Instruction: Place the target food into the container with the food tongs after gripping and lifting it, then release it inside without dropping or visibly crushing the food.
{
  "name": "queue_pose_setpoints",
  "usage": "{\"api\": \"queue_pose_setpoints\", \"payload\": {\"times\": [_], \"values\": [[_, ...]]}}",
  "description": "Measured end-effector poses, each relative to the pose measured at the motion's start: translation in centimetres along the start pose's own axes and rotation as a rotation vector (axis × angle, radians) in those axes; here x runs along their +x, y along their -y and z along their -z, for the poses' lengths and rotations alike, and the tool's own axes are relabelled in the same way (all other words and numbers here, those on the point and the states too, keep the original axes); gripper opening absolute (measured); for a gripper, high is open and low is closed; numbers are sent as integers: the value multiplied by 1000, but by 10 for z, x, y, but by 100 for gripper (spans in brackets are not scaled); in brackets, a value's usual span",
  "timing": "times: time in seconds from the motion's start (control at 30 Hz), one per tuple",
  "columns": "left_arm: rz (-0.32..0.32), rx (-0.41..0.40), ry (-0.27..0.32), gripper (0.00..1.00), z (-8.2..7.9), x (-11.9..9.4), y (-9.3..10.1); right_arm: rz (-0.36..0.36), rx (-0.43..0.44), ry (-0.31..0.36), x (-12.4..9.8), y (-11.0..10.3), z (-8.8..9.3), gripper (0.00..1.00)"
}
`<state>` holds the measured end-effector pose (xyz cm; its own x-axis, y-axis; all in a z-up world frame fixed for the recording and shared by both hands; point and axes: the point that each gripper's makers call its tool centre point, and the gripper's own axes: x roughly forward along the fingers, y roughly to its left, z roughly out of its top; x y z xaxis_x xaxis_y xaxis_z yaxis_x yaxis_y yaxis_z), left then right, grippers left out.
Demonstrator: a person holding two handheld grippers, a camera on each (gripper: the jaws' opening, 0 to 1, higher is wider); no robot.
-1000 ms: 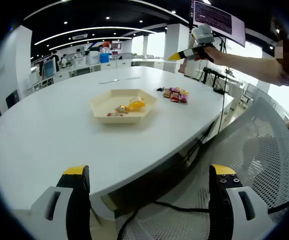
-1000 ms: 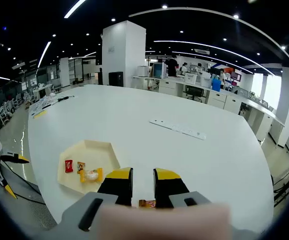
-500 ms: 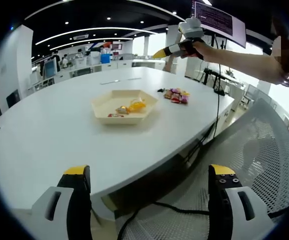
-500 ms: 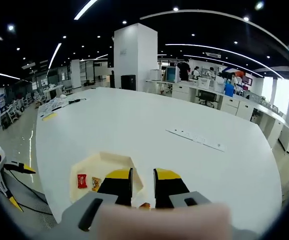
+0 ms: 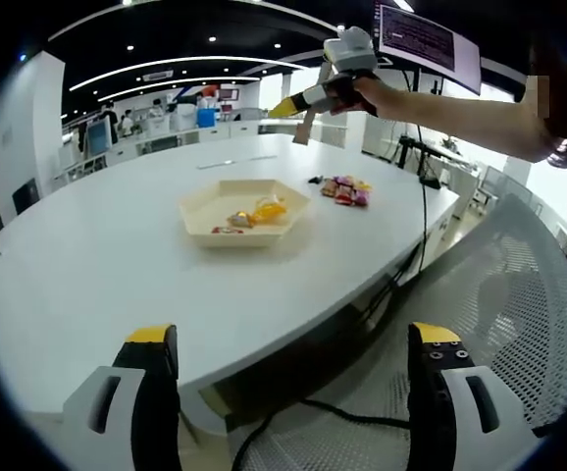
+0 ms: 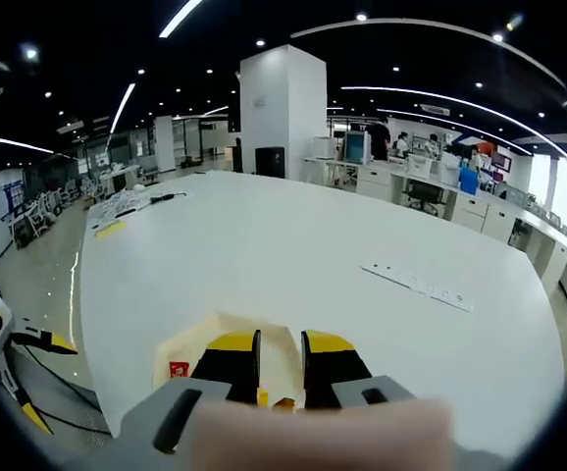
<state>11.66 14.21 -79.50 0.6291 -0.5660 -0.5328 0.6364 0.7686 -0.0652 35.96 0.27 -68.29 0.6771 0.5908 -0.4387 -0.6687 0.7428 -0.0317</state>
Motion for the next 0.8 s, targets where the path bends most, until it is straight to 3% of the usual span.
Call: {"api": "queue_pose_setpoints", "payload": {"times": [0.37,0.63,0.8], "values": [[0,-17,4,94,-1,0,-1,-80,-28,24,36,-31,-27,15],[-13,-13,-5,94,0,0,-3,-123,-30,26,52,-49,-32,16],[-13,-15,-4,94,1,0,-3,-146,-32,69,55,-51,-39,28]]}}
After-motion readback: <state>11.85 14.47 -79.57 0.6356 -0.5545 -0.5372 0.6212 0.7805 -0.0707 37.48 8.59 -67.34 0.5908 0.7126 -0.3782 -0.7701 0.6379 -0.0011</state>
